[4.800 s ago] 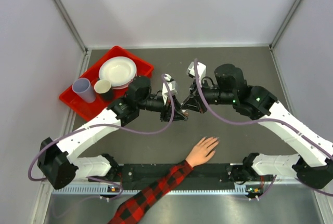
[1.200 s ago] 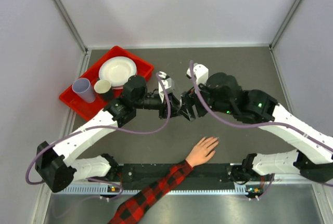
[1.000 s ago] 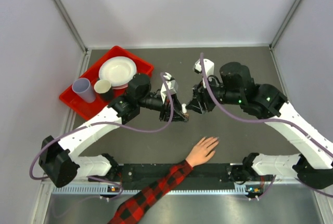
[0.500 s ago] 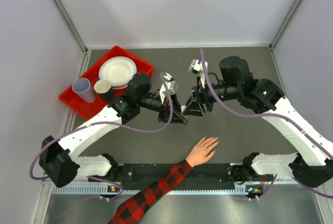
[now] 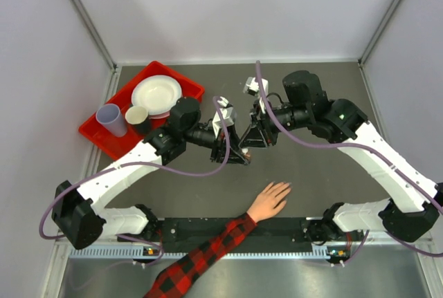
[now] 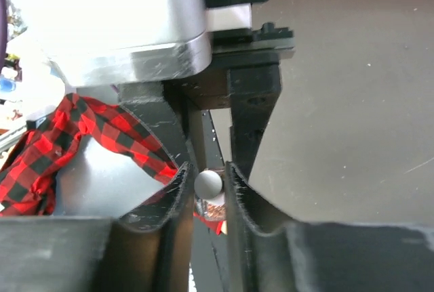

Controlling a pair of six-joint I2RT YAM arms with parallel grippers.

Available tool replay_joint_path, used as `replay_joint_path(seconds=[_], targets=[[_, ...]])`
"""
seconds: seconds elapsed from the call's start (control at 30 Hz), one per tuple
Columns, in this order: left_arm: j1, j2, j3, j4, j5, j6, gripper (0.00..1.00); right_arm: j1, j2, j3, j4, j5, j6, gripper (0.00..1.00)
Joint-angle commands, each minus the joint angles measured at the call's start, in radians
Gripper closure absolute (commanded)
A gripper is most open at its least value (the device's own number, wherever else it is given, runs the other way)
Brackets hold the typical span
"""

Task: Paint the nails

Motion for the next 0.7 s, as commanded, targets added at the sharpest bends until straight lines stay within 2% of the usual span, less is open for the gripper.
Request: replay_joint_path(seconds=[0.0,0.07,0.13,0.17,0.23,0.27,0.33,0.37,0.43,0.47,0.5,0.57,0.67], targets=[[-0.001,-0.038,0.045,0.013,-0.057,0.036,1.00,-0.006,-0.010,0.010,0.012,-0.031,-0.021,0.87],[0.001,-0.046,0.046,-0.021,-0.180,0.054,1.00,-0.006,-0.021,-0.014,0.012,-0.013,-0.015,0.99],[0.005,-0.050,0.054,-0.039,-0.257,0.060,1.00,-0.003,-0.049,-0.040,0.045,0.027,0.021,1.00],[0.007,-0.054,0.052,-0.038,-0.345,0.053,1.00,0.000,-0.062,-0.083,0.074,0.083,0.043,1.00],[0.013,-0.060,0.048,-0.033,-0.431,0.051,1.00,0.029,-0.117,-0.131,0.134,0.189,0.118,1.00],[0.014,-0.066,0.043,-0.021,-0.543,0.030,1.00,0.104,-0.133,-0.179,0.197,0.375,0.149,1.00],[0.034,-0.086,0.019,0.000,-0.609,0.014,1.00,0.202,-0.155,-0.220,0.242,0.619,0.266,1.00],[0.037,-0.096,0.009,0.040,-0.645,0.005,1.00,0.291,-0.145,-0.238,0.242,0.899,0.320,1.00],[0.040,-0.107,0.002,0.043,-0.694,0.010,1.00,0.373,-0.110,-0.223,0.208,1.086,0.466,1.00],[0.040,-0.121,-0.003,0.048,-0.702,0.014,1.00,0.411,-0.042,-0.168,0.184,1.239,0.511,1.00],[0.040,-0.127,-0.015,0.063,-0.713,0.013,1.00,0.487,-0.003,-0.127,0.077,1.309,0.564,1.00],[0.040,-0.139,-0.024,0.068,-0.717,0.014,1.00,0.532,0.078,-0.039,0.006,1.421,0.631,1.00],[0.040,-0.141,-0.032,0.070,-0.714,0.016,1.00,0.548,0.076,-0.037,-0.016,1.426,0.644,1.00]])
